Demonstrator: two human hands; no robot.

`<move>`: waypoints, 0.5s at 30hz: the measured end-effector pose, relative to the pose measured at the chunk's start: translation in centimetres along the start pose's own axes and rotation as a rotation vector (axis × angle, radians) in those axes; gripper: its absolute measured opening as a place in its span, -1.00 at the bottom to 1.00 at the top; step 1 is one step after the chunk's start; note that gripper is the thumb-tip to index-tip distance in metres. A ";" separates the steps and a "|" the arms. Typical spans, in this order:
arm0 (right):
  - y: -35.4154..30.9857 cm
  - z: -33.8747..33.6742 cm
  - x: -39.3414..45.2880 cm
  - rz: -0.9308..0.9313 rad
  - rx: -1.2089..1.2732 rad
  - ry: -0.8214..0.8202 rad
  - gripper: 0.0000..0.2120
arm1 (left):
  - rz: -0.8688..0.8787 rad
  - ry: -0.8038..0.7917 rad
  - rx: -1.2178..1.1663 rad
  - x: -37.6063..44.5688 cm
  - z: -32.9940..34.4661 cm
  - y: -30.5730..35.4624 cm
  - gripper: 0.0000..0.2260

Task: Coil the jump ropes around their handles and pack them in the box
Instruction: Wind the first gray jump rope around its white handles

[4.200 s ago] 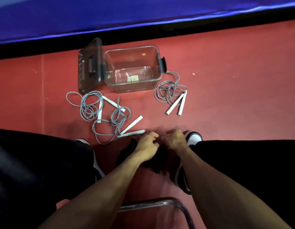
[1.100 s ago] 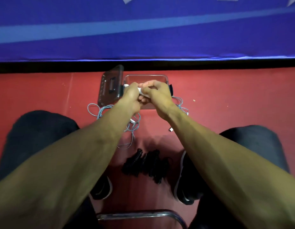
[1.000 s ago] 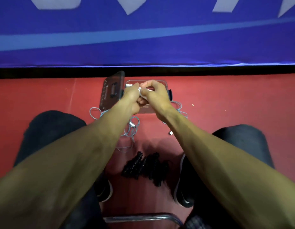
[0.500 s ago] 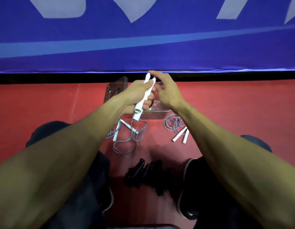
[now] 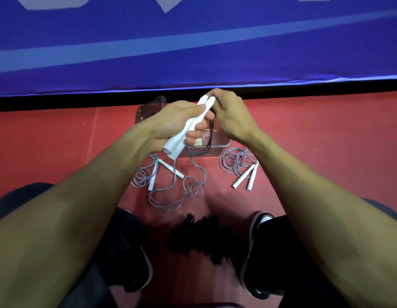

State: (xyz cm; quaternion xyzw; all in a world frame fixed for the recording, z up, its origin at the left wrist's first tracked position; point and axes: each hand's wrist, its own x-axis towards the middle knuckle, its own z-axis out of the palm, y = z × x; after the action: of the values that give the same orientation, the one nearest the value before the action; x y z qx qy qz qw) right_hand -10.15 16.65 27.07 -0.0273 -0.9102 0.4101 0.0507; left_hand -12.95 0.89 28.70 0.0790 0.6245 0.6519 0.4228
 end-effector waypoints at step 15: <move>-0.8 1.2 -1.0 -0.035 0.069 0.008 -0.88 | 0.064 0.186 0.248 -1.3 -0.8 -1.3 -0.59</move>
State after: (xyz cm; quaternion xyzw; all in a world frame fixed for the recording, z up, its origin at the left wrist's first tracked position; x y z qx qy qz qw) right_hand -9.30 15.13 26.81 -0.0114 -0.8956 0.4404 0.0625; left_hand -12.09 -0.70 27.96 0.0899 0.7338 0.5875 0.3291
